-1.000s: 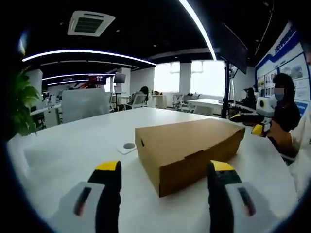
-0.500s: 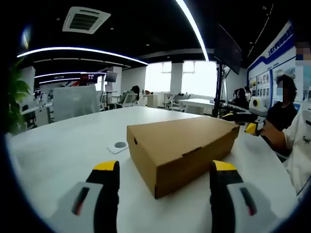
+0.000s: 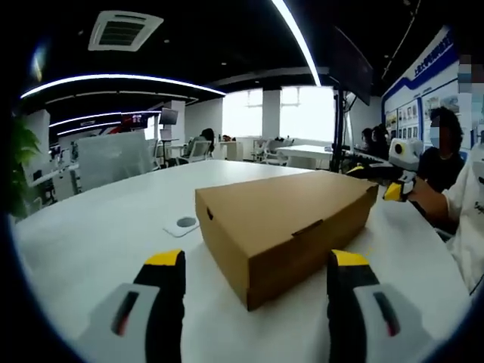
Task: Operate the shoe box by opening the lid, removing the specified soft item, and placing it in the target area until the item is outside and the box remains undamaged.
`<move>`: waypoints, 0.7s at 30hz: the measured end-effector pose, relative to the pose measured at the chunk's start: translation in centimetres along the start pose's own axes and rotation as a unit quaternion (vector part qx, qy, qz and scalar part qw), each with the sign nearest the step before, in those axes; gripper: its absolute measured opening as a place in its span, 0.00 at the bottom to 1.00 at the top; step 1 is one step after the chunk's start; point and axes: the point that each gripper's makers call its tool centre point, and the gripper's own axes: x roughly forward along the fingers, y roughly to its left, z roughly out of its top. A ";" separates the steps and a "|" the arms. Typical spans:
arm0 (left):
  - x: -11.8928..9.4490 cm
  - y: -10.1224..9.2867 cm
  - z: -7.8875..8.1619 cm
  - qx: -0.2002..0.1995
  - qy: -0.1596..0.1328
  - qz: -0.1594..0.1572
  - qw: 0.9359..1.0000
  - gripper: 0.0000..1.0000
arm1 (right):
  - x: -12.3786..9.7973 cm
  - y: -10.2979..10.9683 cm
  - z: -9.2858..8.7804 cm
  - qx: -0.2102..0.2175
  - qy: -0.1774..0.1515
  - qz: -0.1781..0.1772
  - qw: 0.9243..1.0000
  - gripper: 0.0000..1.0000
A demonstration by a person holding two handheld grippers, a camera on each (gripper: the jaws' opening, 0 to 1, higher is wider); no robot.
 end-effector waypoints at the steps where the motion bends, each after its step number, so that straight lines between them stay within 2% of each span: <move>1: 0.1 -0.1 0.0 -0.002 -0.001 -0.002 1.000 0.79 | 0.1 -0.2 -0.1 0.002 0.001 -0.004 1.000 0.83; 11: 1.0 -0.4 0.4 0.022 0.007 -0.021 1.000 0.82 | 0.9 -0.9 -0.6 0.003 0.009 -0.020 1.000 0.82; 16: 1.5 0.0 0.3 0.027 0.017 -0.016 0.999 0.81 | 1.1 -1.2 -0.9 0.010 0.013 -0.025 1.000 0.80; 21: 1.7 -0.2 0.7 0.023 0.008 -0.023 0.999 0.81 | 1.0 -0.9 -0.9 0.007 0.008 -0.029 1.000 0.77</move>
